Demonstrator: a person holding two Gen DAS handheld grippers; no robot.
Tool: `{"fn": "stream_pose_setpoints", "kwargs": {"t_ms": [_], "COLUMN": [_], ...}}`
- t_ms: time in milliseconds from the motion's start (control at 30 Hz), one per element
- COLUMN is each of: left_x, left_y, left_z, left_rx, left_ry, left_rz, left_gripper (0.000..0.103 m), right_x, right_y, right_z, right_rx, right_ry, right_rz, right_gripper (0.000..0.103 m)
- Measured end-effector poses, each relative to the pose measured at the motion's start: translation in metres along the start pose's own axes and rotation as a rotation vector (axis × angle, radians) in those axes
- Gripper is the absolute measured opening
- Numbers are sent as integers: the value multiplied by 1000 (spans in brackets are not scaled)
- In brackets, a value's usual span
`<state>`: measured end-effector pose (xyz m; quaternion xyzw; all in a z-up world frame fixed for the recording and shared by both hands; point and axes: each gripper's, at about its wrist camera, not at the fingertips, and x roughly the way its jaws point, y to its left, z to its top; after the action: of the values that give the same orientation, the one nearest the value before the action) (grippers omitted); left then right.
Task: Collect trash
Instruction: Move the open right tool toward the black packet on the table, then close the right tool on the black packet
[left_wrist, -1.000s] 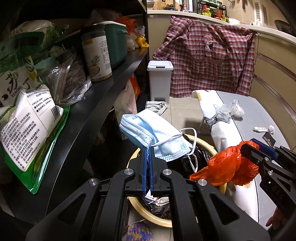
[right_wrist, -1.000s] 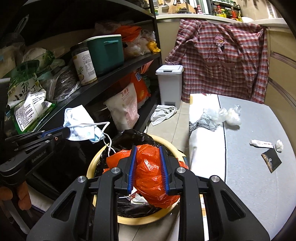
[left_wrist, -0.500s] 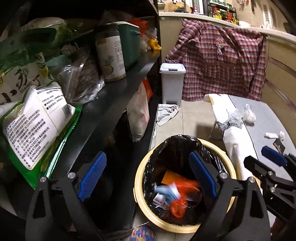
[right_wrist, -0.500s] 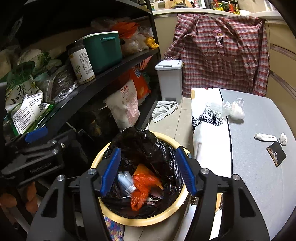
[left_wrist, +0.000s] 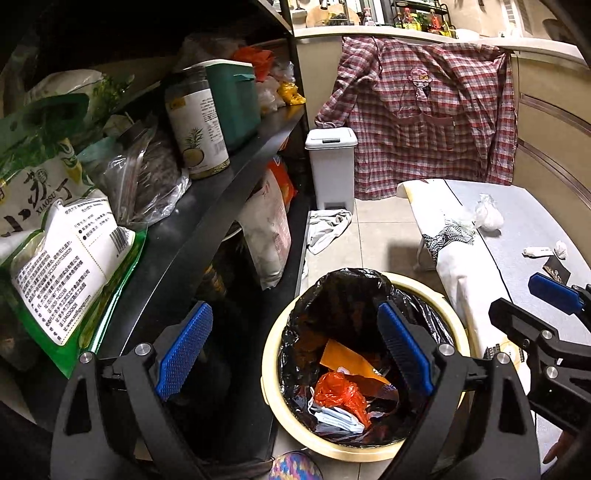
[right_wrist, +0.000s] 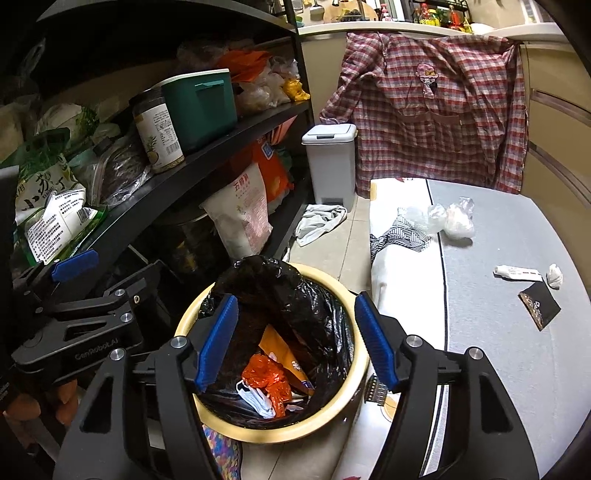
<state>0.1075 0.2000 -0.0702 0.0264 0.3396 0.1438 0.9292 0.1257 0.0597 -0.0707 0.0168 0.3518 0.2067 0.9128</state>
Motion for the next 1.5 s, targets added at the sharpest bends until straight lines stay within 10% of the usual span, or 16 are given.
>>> {"fn": "stream_pose_setpoints", "kwargs": {"t_ms": [1033, 1500], "left_x": [-12, 3], "left_y": [-162, -177], "left_z": [27, 44], "left_rx": [91, 2], "left_ry": [-74, -67], "left_rz": [-169, -187], "left_gripper": [88, 88], "right_x": [-53, 6], "right_y": [-200, -284], "right_z": [-25, -36], "right_rx": [273, 259], "right_ry": [-109, 37], "right_rz": [-309, -375], "right_gripper": [69, 63]}}
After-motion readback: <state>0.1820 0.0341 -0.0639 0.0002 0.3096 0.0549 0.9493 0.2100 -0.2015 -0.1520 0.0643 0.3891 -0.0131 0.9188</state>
